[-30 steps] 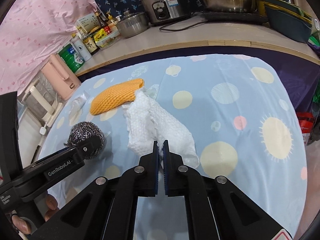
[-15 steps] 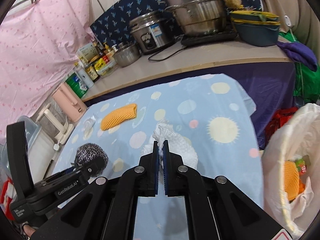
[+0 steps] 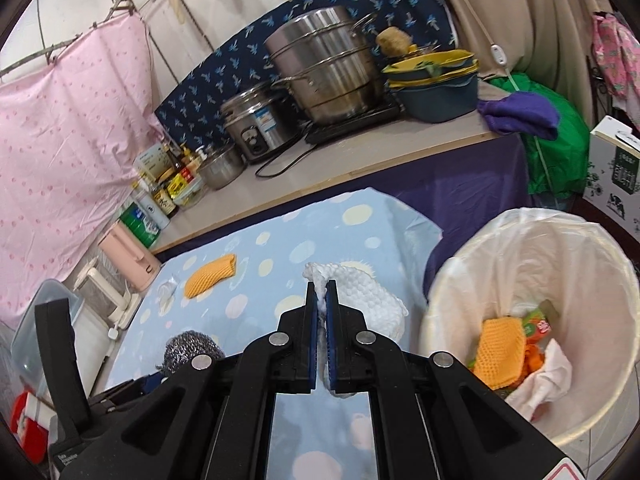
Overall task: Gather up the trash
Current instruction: 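Carry the steel wool and tissue over the white bin with both tools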
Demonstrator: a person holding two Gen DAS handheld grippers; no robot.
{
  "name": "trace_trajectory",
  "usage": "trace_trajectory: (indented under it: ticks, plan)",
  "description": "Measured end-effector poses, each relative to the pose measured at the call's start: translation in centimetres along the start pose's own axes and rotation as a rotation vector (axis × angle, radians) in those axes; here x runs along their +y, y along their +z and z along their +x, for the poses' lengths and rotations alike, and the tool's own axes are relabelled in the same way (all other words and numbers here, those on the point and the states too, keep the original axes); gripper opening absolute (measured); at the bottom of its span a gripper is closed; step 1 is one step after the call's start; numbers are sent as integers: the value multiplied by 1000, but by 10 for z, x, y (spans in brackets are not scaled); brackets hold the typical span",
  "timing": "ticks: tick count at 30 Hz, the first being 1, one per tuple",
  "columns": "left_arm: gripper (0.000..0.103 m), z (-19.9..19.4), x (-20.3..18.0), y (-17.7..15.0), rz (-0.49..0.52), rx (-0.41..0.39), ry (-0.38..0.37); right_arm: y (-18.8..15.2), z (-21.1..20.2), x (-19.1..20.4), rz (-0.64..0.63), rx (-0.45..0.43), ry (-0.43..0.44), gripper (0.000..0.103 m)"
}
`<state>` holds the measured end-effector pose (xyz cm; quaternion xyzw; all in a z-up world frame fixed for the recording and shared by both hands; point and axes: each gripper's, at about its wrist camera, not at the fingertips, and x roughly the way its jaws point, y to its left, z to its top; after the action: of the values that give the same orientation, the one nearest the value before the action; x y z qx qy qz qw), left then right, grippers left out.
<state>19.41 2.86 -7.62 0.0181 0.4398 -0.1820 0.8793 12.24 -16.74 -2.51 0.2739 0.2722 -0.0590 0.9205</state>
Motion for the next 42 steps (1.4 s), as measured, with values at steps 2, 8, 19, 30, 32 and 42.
trace_trajectory:
  ticks: [2, 8, 19, 30, 32, 42]
  plan:
    - [51, -1, -15, -2, 24, 3, -8, 2, -10, -11, 20, -17, -6, 4]
    - [51, -3, -59, -8, 93, 10, -35, 7, -36, -46, 71, -60, -42, 4]
    - [51, -1, -131, -17, 206, 23, -87, 13, -73, -106, 147, -116, -110, 4]
    - [51, 10, -185, -23, 286, 39, -117, 7, -80, -137, 194, -115, -137, 4]
    - [51, 12, -192, -23, 292, 44, -118, 6, -80, -141, 199, -113, -140, 4]
    - [51, 24, -211, -22, 312, 59, -120, 5, -76, -154, 214, -97, -149, 4]
